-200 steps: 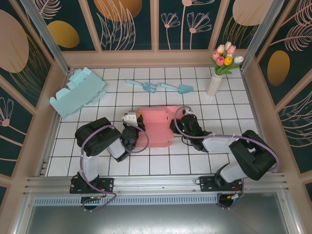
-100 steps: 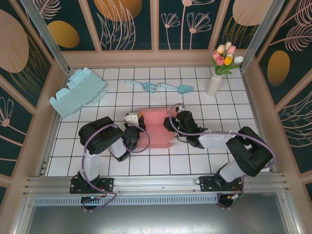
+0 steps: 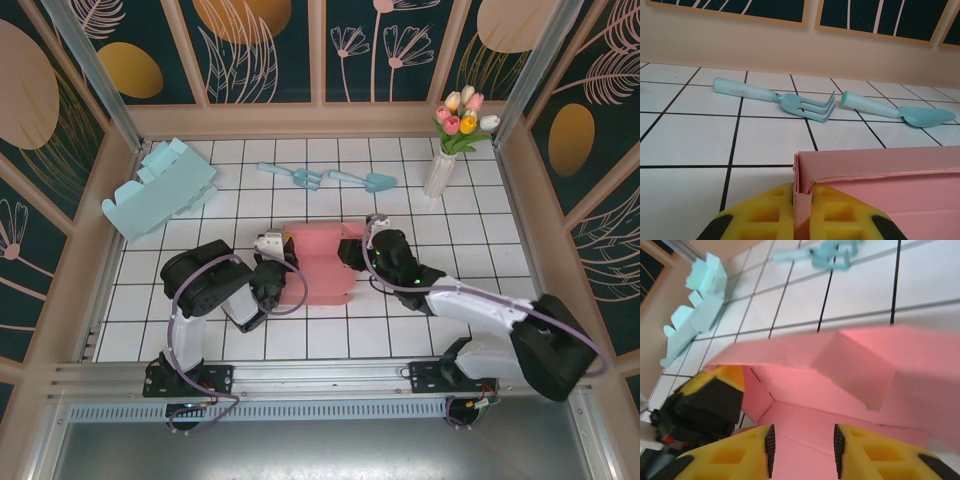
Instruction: Fold the paper box
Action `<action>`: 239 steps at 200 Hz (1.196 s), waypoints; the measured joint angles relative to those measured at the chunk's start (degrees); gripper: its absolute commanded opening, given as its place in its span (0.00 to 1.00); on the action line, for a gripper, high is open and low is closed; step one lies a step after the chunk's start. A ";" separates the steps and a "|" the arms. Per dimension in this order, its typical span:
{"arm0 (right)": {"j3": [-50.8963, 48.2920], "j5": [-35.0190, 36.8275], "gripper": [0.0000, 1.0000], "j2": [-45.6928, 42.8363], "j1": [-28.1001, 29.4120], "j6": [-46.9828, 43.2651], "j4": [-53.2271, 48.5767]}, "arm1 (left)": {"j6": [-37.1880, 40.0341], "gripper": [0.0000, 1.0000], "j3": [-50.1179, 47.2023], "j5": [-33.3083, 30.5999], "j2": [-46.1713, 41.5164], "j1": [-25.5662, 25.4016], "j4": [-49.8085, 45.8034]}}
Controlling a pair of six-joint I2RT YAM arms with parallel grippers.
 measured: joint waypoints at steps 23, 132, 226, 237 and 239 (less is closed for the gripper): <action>-0.15 3.87 0.45 -7.45 0.02 -1.44 -5.18 | 0.20 0.00 -0.13 0.00 -0.02 -0.02 0.02; 0.22 16.63 0.62 -16.92 -4.37 -8.33 -17.84 | -1.88 0.00 -3.10 13.51 -7.85 3.65 -0.83; -9.29 -3.65 0.62 -15.89 -6.62 -13.99 -1.42 | -7.93 0.00 -5.79 34.80 -8.26 14.64 -0.57; -10.64 -4.44 0.62 -18.47 -6.80 -13.94 -0.59 | -8.74 0.00 -6.21 36.15 -8.20 16.20 -0.55; -10.91 -4.52 0.62 -19.10 -6.84 -13.92 -0.44 | -8.92 0.00 -6.27 36.39 -8.17 16.48 -0.55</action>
